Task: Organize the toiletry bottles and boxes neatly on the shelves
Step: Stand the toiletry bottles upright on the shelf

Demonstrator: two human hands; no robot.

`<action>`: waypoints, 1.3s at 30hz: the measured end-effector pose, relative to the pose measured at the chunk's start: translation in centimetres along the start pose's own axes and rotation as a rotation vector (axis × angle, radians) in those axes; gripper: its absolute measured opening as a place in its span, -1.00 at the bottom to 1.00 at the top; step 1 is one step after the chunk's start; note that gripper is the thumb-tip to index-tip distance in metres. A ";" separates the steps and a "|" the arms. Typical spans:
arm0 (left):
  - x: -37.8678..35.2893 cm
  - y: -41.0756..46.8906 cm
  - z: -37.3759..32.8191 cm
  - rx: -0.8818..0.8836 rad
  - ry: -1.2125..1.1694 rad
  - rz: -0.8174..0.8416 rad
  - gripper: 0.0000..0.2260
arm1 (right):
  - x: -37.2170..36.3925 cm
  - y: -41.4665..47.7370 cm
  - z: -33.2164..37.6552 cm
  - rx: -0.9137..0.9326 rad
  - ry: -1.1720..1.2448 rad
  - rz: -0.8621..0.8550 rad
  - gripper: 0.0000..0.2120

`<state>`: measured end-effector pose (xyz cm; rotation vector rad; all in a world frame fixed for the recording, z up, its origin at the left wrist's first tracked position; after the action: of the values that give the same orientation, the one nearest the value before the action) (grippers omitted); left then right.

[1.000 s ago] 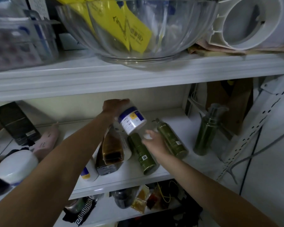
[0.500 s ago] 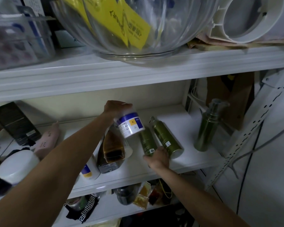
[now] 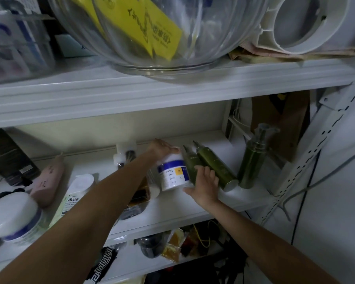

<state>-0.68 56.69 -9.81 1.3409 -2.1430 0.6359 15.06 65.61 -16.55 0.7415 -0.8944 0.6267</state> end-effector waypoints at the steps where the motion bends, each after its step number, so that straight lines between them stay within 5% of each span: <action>1: -0.6 0.2 0.1 -0.002 -0.007 0.005 -0.71 | 0.1 0.2 0.1 0.028 0.006 0.014 -0.36; 15: -1.7 -0.3 2.6 0.043 0.074 0.075 -0.66 | -0.7 1.6 1.1 0.139 -0.042 0.215 -0.52; 20: 2.2 -0.6 2.9 0.056 0.094 -0.131 -0.66 | -0.8 2.8 2.2 0.103 -0.111 0.346 -0.67; 25: 5.5 -1.1 4.3 0.211 0.095 -0.327 -0.50 | 1.4 3.5 5.7 0.089 0.133 0.041 -0.75; 28: 5.1 -2.9 5.6 0.320 0.121 -0.352 -0.44 | 0.0 1.9 8.6 -0.009 0.418 0.275 -0.80; 33: 4.7 -4.7 7.6 0.542 -0.137 -0.302 -0.41 | -1.7 -1.0 11.0 -0.397 0.696 0.690 -0.63; 39: 4.1 -7.2 9.3 0.616 -0.445 -0.281 -0.47 | -2.3 -1.2 11.1 -0.578 0.747 0.850 -0.30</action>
<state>2.62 45.22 -13.27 2.2472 -2.0947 1.0037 9.83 55.78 -14.29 -0.4415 -0.5972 1.2112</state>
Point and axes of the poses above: each hand's wrist, its own y-axis towards the middle knuckle, its own x-axis out of the back of the hand, z = x × y, the point moved 3 cm from there along y, towards the middle knuckle, and after that the axes turned 11 degrees about -z, right-handed, at the moved point
